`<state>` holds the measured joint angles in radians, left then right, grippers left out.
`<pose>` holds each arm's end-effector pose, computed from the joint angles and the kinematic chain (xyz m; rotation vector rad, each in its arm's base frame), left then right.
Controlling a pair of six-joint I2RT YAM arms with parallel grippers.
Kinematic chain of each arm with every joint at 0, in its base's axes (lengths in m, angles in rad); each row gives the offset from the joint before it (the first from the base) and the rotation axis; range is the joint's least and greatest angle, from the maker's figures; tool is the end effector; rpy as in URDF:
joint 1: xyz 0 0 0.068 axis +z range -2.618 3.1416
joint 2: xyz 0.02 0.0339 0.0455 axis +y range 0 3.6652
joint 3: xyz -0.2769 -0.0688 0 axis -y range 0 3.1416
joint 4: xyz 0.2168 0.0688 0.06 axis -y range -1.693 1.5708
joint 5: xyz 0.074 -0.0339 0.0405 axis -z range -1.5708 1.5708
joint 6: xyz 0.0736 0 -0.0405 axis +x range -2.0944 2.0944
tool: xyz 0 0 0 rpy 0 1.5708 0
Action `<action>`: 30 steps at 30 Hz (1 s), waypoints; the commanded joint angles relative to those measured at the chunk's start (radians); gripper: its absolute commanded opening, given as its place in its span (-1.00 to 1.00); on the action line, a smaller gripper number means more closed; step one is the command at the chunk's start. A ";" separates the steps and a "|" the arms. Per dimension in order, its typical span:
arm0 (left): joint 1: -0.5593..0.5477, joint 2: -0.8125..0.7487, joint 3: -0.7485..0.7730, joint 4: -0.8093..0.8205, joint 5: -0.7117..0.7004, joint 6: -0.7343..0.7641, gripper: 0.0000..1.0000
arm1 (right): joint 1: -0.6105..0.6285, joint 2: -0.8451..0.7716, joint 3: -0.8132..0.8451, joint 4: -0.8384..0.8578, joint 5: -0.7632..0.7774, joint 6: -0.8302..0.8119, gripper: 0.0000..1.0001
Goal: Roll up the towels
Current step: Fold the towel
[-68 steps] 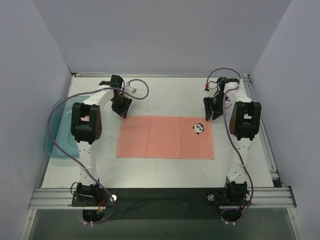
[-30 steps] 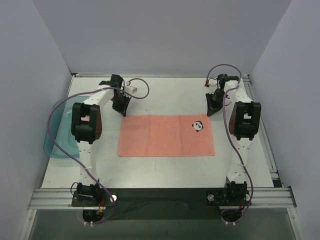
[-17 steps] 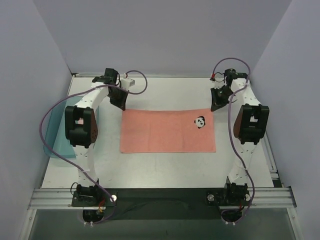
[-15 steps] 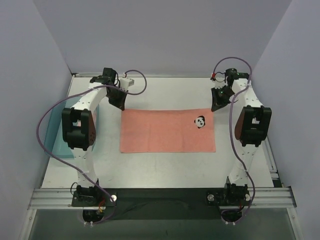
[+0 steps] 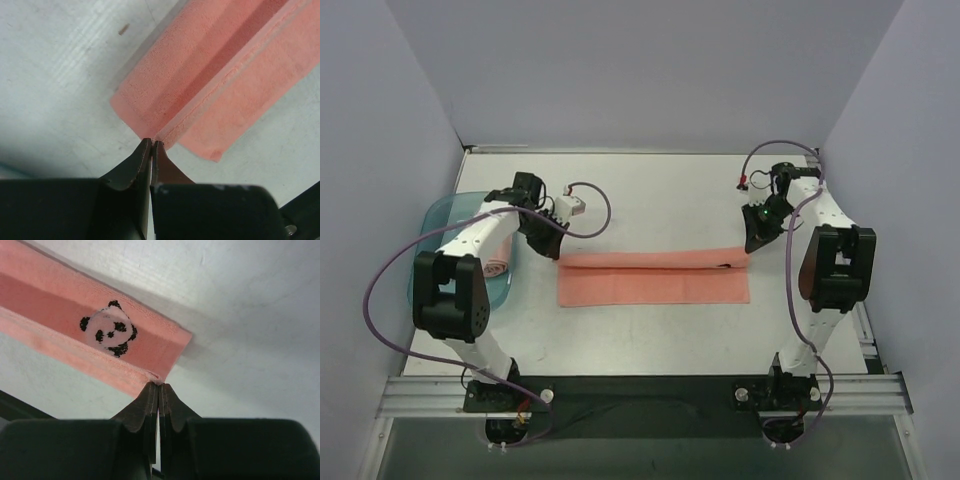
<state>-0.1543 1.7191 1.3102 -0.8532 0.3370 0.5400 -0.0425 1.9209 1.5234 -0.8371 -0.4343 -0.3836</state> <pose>0.3197 -0.0743 0.2195 1.0047 2.5629 -0.3774 0.3855 0.0146 0.2121 -0.5547 2.6286 0.4826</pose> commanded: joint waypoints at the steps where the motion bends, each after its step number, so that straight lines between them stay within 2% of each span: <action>1: 0.007 -0.111 -0.098 0.063 0.011 0.097 -1.00 | -0.008 -0.089 -0.058 -0.046 0.035 -0.066 -1.00; 6: 0.007 -0.080 -0.161 0.091 -0.023 0.091 -1.00 | -0.008 -0.047 -0.112 -0.037 0.086 -0.081 -1.00; 14: -0.005 0.000 -0.158 0.114 -0.007 0.011 -1.00 | -0.002 0.024 -0.124 -0.022 0.085 -0.055 -1.00; 23: -0.019 0.034 -0.183 0.135 -0.047 -0.008 -1.00 | 0.013 0.018 -0.184 -0.002 0.094 -0.054 -1.00; 30: -0.019 0.027 -0.186 0.138 -0.026 -0.048 -1.00 | 0.018 0.007 -0.174 0.000 0.098 -0.035 -1.00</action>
<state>-0.1761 1.7565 1.1187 -0.7353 0.3248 0.5087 -0.0227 1.9396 1.3426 -0.8055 -0.3824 -0.4210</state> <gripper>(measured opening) 0.093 0.024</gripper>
